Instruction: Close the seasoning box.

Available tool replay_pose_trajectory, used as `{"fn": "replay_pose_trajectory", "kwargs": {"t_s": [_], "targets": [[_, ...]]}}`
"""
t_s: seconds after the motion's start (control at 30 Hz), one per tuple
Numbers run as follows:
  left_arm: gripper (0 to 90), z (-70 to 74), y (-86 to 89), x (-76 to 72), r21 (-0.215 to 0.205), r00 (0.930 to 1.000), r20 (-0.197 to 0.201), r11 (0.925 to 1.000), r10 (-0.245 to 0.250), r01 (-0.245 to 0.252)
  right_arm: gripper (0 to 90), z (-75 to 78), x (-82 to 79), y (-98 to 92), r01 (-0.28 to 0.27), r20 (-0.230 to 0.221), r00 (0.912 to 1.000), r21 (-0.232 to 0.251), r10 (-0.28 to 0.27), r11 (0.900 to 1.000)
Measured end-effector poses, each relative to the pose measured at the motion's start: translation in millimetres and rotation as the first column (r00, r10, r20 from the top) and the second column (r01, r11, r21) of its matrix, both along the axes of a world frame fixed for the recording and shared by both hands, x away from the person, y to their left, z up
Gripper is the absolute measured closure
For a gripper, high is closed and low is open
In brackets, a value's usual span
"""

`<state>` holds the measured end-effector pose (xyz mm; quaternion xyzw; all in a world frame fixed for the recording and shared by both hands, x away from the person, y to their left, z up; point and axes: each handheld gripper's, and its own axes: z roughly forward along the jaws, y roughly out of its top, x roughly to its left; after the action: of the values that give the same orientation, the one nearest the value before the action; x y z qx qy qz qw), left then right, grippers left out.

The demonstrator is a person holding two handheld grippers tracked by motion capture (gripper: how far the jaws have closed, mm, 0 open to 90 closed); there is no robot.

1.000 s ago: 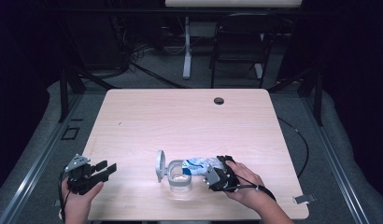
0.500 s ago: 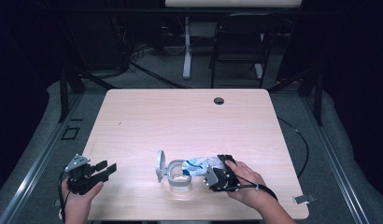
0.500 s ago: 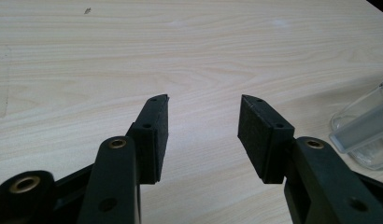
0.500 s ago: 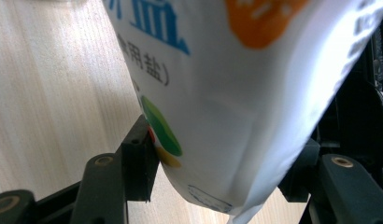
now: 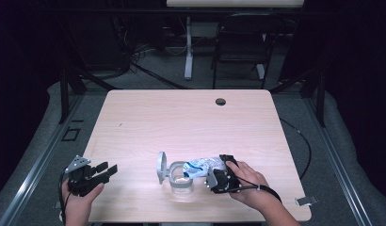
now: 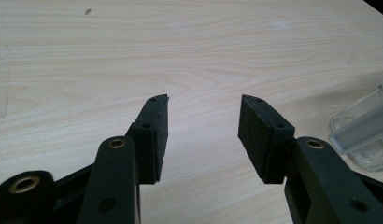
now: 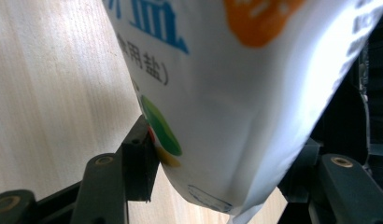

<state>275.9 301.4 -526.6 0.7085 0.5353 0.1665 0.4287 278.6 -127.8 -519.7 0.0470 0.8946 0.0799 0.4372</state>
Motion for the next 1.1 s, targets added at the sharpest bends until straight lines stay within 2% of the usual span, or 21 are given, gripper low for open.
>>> {"fn": "replay_pose_trajectory", "kwargs": {"t_s": [0.03, 0.07, 0.47, 0.73, 0.77, 0.83, 1.1], "targets": [[53.0, -0.2, 0.0, 0.1, 0.000, 1.0000, -0.001, 1.0000, 0.000, 0.000, 41.8, -2.4, 0.5, 0.3, -0.011, -0.013, 0.9999, 0.042, 0.011, 0.999], [52.9, -0.2, 0.2, 0.0, -0.001, 1.0000, -0.002, 1.0000, 0.001, -0.001, 41.8, -1.9, 0.7, 0.7, -0.012, -0.015, 0.9998, 0.042, 0.013, 0.999], [52.8, 0.1, 0.7, 0.1, -0.004, 1.0000, 0.000, 1.0000, 0.002, -0.002, 41.9, 2.2, 1.2, 2.7, -0.023, 0.002, 0.9997, -0.003, 0.023, 1.000], [52.8, -0.4, 1.4, 0.1, -0.001, 1.0000, -0.002, 1.0000, 0.002, -0.002, 41.9, 3.7, 1.8, 3.4, -0.025, -0.006, 0.9997, -0.013, 0.025, 1.000], [52.9, -0.2, 1.7, 0.1, 0.000, 1.0000, -0.006, 1.0000, 0.000, 0.000, 41.9, 5.3, 1.5, 3.8, -0.023, -0.002, 0.9997, -0.030, 0.023, 0.999], [52.8, -0.3, 1.9, 0.1, 0.001, 1.0000, -0.006, 1.0000, 0.000, 0.000, 42.0, 4.7, 1.8, 3.8, -0.027, -0.003, 0.9996, -0.022, 0.027, 0.999], [52.9, -0.3, 1.9, 0.3, 0.001, 1.0000, -0.006, 1.0000, 0.000, 0.000, 41.9, 6.1, 2.7, 4.7, -0.037, 0.003, 0.9993, -0.036, 0.037, 0.999]]}}
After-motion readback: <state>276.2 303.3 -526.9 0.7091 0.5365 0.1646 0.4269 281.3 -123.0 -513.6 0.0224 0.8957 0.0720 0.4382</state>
